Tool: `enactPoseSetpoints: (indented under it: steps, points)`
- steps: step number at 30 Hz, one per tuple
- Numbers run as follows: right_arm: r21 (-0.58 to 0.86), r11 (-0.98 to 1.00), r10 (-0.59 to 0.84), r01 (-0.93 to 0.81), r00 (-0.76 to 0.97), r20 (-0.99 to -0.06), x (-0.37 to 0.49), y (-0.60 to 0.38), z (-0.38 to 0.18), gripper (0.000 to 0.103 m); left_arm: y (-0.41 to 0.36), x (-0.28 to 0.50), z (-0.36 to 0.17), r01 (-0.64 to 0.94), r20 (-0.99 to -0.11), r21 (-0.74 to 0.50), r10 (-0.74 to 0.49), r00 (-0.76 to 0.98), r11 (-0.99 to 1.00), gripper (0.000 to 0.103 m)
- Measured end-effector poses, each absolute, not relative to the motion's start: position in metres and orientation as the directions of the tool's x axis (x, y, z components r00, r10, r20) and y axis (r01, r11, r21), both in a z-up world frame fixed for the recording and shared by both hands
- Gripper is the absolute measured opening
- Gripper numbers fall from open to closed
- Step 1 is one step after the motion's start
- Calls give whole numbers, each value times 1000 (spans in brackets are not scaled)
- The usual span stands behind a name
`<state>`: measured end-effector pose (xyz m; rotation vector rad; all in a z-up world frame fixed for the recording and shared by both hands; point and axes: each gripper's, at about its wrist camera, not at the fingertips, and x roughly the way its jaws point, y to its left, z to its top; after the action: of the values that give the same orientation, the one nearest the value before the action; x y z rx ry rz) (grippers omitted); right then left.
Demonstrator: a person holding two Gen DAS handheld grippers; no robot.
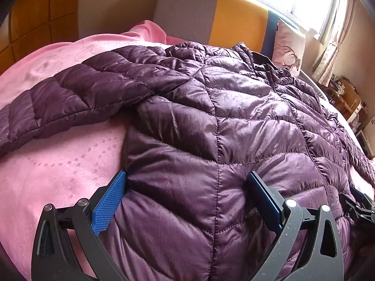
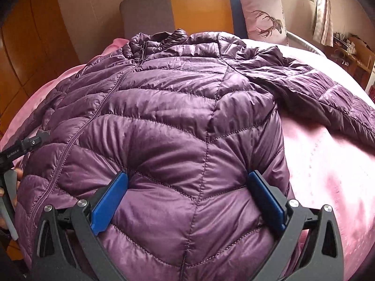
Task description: Fold large clothes
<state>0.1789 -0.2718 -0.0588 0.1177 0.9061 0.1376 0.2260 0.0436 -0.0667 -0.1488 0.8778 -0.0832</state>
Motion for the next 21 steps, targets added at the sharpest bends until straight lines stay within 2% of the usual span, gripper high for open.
enactPoseSetpoints:
  steps: [3, 6, 12, 13, 18, 21]
  points:
    - [217, 973, 219, -74, 585, -781, 176, -282, -53, 101, 42, 229, -67, 13, -764, -147, -122, 634, 989, 99]
    - [356, 934, 293, -17, 603, -742, 169, -316, -41, 101, 43, 228, -68, 15, -763, -153, -128, 634, 988, 99]
    - [607, 734, 204, 305, 753, -625, 130, -455, -33, 100, 43, 225, -69, 15, -762, -150, -126, 635, 989, 99]
    - [645, 670, 172, 367, 769, -616, 120, -484, -37, 98, 43, 225, -69, 15, -762, -150, -125, 635, 989, 99]
    - [728, 448, 13, 519, 811, -586, 84, -586, -46, 72, 40, 226, -69, 14, -765, -131, -110, 634, 991, 99]
    - [761, 343, -52, 551, 820, -570, 77, -625, -51, 68, 39, 226, -69, 14, -766, -125, -105, 634, 992, 99]
